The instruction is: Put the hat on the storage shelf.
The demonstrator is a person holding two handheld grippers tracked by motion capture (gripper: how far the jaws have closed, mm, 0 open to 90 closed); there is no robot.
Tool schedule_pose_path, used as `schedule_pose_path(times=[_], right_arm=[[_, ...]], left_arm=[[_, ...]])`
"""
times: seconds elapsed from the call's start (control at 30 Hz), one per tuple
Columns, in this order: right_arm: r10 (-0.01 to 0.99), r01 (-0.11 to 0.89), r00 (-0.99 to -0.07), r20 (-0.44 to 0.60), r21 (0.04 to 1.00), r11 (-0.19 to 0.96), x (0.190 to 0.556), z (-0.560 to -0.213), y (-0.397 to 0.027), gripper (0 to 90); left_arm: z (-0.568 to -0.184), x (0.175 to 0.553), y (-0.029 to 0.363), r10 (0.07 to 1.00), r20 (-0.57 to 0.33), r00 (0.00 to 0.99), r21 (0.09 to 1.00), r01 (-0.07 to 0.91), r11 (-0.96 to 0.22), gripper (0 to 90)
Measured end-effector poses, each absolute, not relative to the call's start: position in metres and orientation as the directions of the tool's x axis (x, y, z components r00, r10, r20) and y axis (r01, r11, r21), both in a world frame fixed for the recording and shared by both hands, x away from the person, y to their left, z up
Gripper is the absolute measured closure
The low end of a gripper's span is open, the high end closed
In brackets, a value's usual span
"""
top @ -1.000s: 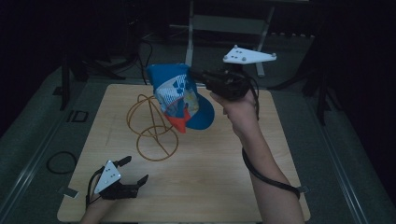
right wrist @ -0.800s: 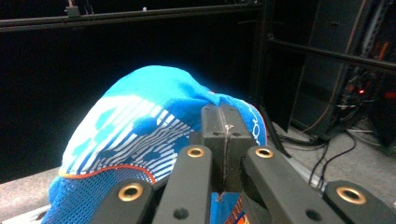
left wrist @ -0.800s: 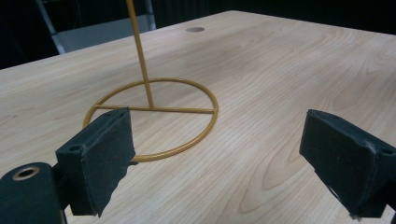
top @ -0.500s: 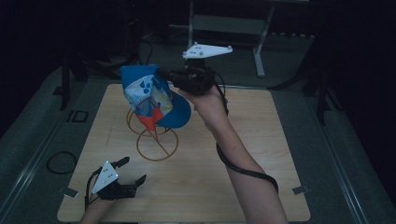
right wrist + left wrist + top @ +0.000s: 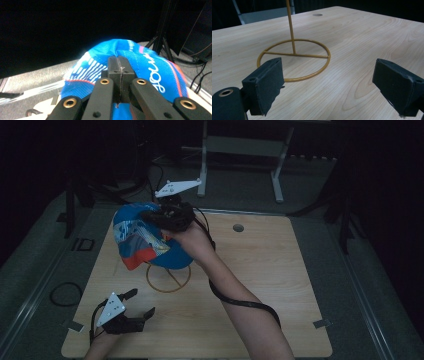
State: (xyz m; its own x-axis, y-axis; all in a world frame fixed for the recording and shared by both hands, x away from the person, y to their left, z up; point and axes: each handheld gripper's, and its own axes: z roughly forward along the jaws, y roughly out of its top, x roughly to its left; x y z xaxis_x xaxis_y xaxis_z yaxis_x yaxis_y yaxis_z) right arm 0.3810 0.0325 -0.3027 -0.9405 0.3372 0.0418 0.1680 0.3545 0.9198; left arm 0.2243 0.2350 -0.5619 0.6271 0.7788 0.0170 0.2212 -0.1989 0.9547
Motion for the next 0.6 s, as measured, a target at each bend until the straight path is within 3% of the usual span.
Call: schedule_pose_path(times=[0.6], right_arm=[[0.351,0.251,-0.928,0.125,0.906,0.341,0.388,-0.343,0.002,90.0]], left_arm=[[-0.563,0.225,0.234,0.780,0.009,0.626,0.952,0.233,-0.198,10.3]])
